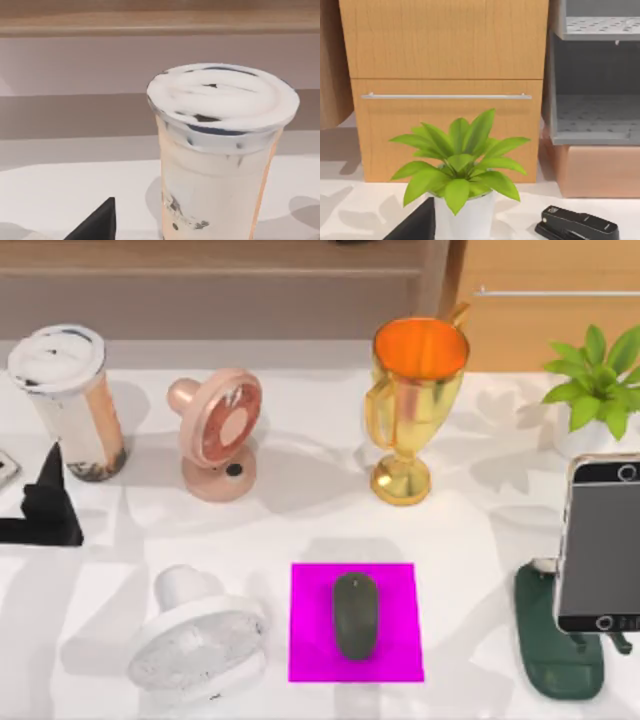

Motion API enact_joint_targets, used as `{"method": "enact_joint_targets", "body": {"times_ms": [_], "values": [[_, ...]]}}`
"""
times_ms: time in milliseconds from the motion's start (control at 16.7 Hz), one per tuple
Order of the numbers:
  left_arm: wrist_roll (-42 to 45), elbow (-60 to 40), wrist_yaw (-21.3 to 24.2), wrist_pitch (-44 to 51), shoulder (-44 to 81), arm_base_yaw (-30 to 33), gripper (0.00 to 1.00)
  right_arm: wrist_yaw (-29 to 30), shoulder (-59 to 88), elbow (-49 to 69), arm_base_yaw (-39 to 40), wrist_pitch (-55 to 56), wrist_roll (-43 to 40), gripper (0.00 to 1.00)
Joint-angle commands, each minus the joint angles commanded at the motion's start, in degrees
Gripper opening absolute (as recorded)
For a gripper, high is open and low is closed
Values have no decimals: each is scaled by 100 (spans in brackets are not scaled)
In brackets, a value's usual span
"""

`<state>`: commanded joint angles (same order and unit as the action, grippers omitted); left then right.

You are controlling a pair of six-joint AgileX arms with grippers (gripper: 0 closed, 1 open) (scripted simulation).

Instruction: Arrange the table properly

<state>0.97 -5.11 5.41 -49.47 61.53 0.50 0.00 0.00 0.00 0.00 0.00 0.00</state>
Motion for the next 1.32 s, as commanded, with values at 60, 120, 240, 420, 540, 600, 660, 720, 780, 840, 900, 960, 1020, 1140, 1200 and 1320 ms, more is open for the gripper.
{"method": "enact_joint_targets", "body": {"times_ms": [60, 120, 240, 420, 540, 600, 660, 720, 780, 840, 900, 960, 1020, 1140, 1200, 1320], "values": [[0, -121, -37, -403, 591, 52, 100, 0, 0, 0, 0, 0, 0, 100], [-1, -252, -85, -798, 1185, 110, 100, 0, 0, 0, 0, 0, 0, 100], [-9, -530, -215, -1557, 2348, 232, 100, 0, 0, 0, 0, 0, 0, 100], [-37, -983, -468, -2592, 3878, 407, 100, 0, 0, 0, 0, 0, 0, 100], [-68, -1286, -652, -3166, 4646, 506, 100, 0, 0, 0, 0, 0, 0, 100], [-84, -1428, -737, -3401, 4941, 545, 100, 0, 0, 0, 0, 0, 0, 100], [-99, -1554, -808, -3594, 5175, 575, 100, 0, 0, 0, 0, 0, 0, 100], [-112, -1657, -864, -3743, 5350, 594, 100, 0, 0, 0, 0, 0, 0, 100], [-121, -1728, -900, -3843, 5463, 606, 100, 0, 0, 0, 0, 0, 0, 100], [-126, -1761, -918, -3889, 5516, 610, 100, 0, 0, 0, 0, 0, 0, 100], [-126, -1761, -918, -3889, 5516, 610, 100, 0, 0, 0, 0, 0, 0, 100], [-126, -1761, -918, -3889, 5516, 610, 100, 0, 0, 0, 0, 0, 0, 100], [-126, -1761, -918, -3889, 5516, 610, 100, 0, 0, 0, 0, 0, 0, 100], [-123, -1762, -906, -3867, 5508, 585, 100, 0, 0, 0, 0, 0, 0, 100], [-123, -1832, -899, -3834, 5537, 585, 100, 0, 0, 0, 0, 0, 0, 100], [-123, -2064, -885, -3712, 5640, 574, 100, 0, 0, 0, 0, 0, 0, 100]]}}
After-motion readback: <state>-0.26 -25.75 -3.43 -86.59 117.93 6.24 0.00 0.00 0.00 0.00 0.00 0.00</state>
